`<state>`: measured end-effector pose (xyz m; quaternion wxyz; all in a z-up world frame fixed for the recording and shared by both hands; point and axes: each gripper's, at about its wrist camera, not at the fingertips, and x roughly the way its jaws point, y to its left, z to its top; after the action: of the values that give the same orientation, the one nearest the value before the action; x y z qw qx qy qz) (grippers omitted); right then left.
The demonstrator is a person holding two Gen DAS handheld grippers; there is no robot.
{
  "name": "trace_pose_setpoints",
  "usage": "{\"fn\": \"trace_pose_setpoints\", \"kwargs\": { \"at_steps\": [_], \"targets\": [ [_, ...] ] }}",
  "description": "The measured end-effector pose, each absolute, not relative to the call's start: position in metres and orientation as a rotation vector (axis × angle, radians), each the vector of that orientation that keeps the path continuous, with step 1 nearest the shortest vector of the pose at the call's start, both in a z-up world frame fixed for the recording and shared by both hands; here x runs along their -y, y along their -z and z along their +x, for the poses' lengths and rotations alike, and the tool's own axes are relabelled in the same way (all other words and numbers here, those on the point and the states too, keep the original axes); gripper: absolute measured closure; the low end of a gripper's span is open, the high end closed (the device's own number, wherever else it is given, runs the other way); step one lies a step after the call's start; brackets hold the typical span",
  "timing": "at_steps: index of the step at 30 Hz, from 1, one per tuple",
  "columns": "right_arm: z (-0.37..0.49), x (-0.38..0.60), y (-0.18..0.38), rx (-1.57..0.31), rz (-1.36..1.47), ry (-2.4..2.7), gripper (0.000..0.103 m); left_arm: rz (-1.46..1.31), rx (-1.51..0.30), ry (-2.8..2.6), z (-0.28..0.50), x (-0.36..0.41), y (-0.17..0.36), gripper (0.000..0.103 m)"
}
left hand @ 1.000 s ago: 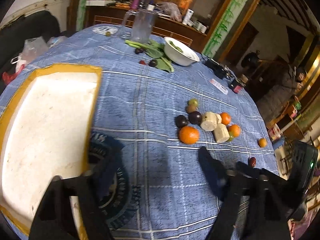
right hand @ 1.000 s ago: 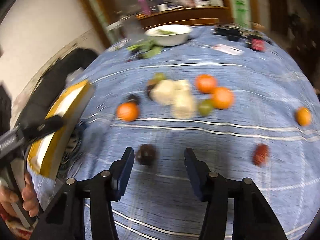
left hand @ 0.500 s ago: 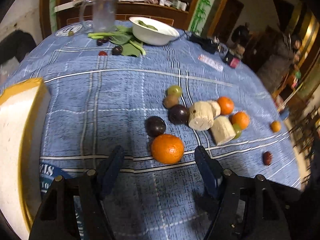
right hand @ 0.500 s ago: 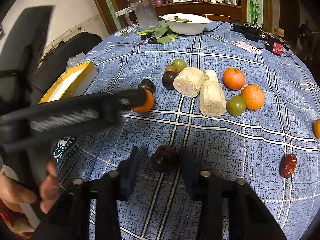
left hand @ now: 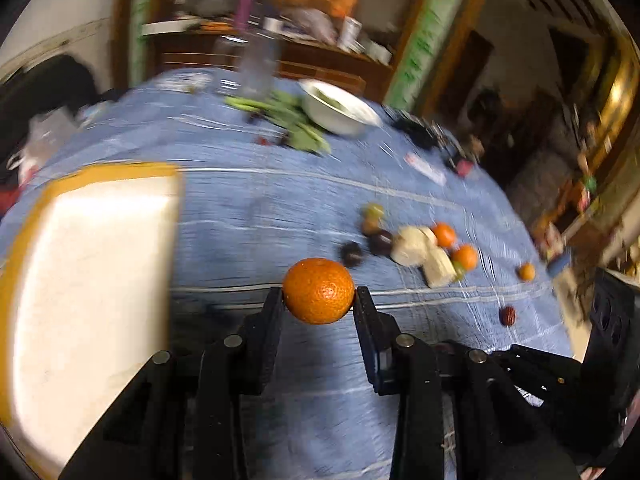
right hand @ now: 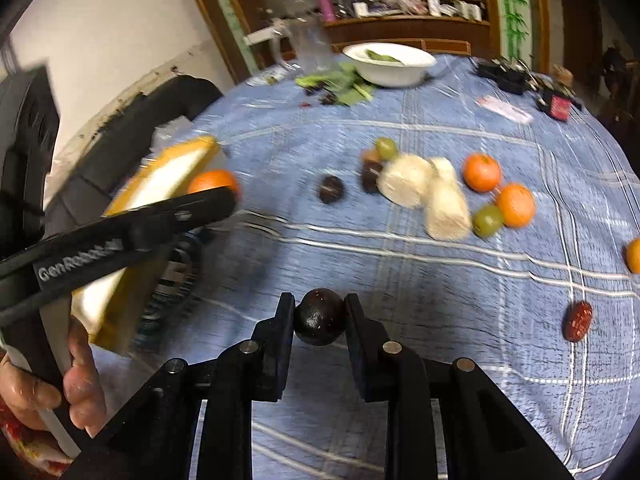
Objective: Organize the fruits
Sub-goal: 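Carry the orange over the tray and release it while the right gripper drops the plum there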
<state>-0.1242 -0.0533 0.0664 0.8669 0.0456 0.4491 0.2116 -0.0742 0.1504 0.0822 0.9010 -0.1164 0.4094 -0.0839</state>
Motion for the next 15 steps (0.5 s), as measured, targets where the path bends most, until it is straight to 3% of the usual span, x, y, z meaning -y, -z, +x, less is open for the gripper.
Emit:
{"fn": "trace_pose_setpoints", "kwargs": {
  "at_steps": [7,15],
  "targets": [
    [-0.134,-0.023,-0.102,-0.907,0.124,-0.675,0.076,-0.231,-0.793,-0.163,-0.119,-0.264,-0.091,0.068],
    [-0.145,-0.146,-0.083,-0.963,0.003,-0.842,0.075,-0.316,-0.841,-0.254,-0.139,-0.324,-0.066,0.068]
  ]
}}
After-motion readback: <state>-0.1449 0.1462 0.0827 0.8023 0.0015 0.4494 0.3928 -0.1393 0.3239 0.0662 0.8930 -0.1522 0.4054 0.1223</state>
